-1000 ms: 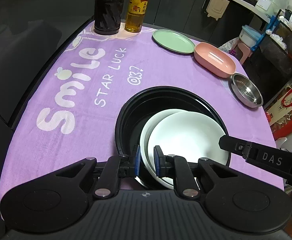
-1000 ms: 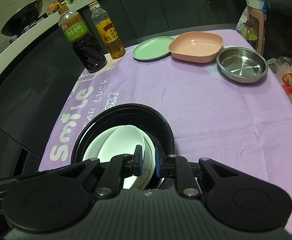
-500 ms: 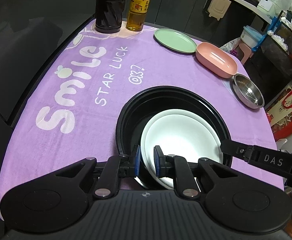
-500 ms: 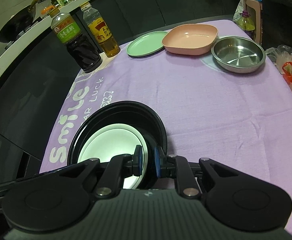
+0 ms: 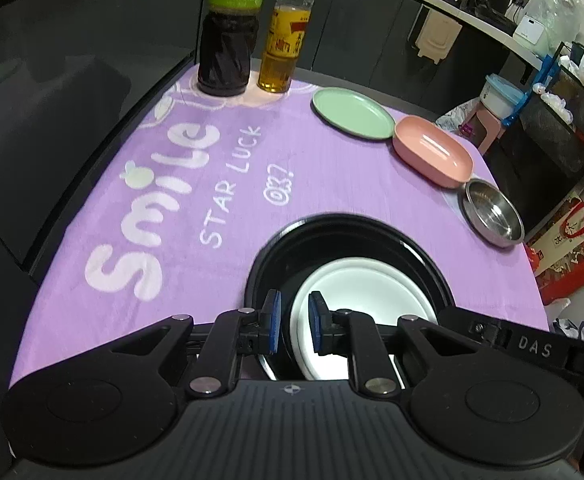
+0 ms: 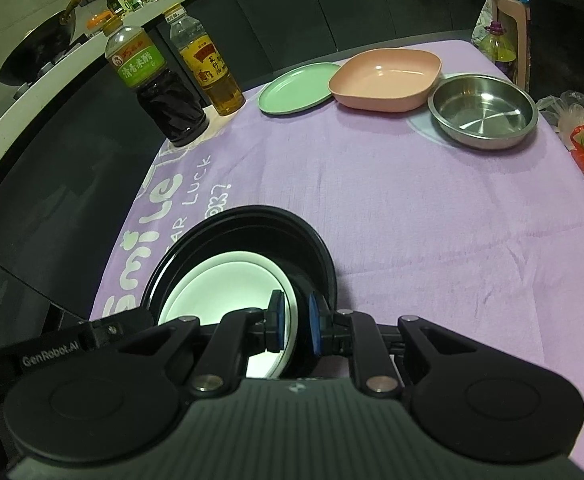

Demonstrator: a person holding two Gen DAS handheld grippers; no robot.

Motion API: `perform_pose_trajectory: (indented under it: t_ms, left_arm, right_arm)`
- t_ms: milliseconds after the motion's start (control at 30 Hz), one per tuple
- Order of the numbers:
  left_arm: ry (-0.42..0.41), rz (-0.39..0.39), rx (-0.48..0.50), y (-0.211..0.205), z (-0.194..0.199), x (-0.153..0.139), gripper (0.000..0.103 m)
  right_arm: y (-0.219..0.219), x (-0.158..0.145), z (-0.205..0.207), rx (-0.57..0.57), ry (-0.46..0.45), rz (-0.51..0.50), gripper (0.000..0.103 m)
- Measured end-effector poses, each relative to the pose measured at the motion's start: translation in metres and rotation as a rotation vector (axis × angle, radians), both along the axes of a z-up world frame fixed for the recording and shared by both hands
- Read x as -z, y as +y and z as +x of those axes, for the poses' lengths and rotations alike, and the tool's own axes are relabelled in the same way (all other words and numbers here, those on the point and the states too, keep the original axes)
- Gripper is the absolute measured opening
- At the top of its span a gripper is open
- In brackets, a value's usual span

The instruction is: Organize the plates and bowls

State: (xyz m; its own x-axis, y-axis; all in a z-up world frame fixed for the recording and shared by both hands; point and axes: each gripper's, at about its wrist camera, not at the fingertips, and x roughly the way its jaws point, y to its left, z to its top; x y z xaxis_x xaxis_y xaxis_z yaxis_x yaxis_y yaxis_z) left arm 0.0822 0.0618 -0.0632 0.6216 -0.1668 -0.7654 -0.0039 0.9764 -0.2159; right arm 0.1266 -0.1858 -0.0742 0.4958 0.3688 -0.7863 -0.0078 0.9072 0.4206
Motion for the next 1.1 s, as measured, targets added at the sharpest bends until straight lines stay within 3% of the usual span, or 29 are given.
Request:
perform_pose_trajectory:
  t_ms: [600, 700, 767, 1100]
  left_arm:
    - [-0.067, 0.05, -0.009, -0.006, 0.059, -0.031, 0.016]
    - [-0.091, 0.068, -0.029, -0.011, 0.071, -0.033, 0.017]
    - [-0.097, 0.08, -0.033, -0.013, 0.08, -0.035, 0.017]
    - [-0.139, -0.009, -0.026, -0.017, 0.136, -0.038, 0.018]
  right_arm:
    - [-0.014, -0.03, 0.04, -0.03, -0.086, -0.056, 0.017]
    - [-0.017, -0.036, 0.051, -0.027, -0.099, -0.062, 0.03]
    - [-0.018, -0.039, 0.061, -0.03, -0.115, -0.086, 0.032]
    - [-0.021, -0.049, 0.113, -0.062, -0.132, -0.114, 0.032]
